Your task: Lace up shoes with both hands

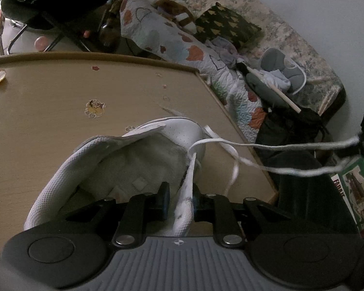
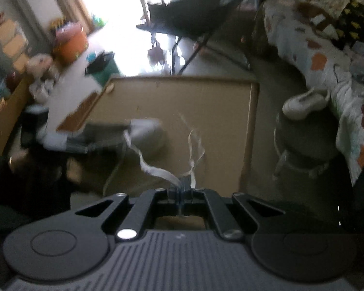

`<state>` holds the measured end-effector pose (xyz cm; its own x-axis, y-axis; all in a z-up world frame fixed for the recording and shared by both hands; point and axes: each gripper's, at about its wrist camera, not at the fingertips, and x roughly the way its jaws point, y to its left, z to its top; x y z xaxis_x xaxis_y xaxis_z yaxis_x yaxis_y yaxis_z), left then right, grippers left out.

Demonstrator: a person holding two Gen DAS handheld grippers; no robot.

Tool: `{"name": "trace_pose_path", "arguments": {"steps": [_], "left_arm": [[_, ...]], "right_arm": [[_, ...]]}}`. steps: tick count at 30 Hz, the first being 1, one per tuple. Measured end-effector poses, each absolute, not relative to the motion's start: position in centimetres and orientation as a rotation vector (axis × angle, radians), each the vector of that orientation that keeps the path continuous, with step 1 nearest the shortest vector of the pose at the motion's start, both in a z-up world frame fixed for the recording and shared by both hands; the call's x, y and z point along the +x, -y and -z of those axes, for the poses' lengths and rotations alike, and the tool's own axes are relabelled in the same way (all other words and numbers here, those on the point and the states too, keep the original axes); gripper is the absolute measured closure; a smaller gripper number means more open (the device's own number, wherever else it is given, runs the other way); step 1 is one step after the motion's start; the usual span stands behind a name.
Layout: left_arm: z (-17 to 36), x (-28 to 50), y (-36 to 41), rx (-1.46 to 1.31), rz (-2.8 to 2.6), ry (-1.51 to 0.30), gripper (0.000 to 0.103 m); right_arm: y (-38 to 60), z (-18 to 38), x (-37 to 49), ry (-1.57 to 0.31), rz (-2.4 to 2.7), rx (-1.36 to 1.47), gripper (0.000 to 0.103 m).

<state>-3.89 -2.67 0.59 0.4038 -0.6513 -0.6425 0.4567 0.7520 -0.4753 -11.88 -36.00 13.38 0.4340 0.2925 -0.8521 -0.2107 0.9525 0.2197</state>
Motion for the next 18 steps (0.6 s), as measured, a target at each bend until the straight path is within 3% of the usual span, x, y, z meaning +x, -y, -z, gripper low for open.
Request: {"name": "trace_pose_path", "arguments": {"steps": [4,12,15,18], "left_arm": [[-0.6,-4.0,2.6,-0.246,0.714,-0.915,0.077],[-0.7,-4.1,2.7,-0.255,0.722,-0.914,0.073],[-0.6,-4.0,2.8,-0.255,0.722,-0.914,0.072],[-0.6,-3.9,2.9,-0.253,0.721,-0.914,0.072]], "right_arm": [[34.3,-11.0,-12.1,-1.207,-0.375,-0.004,0.1],[26.9,-7.5,-8.6,-1.218,-0.561,-0.044,0.1],[24.8,-5.5,-7.2,-1.249,-0.561,-0.119,0.096],[23.7,-3.8,-6.4,-1.294,-0.531,-0.241,0.078]]}}
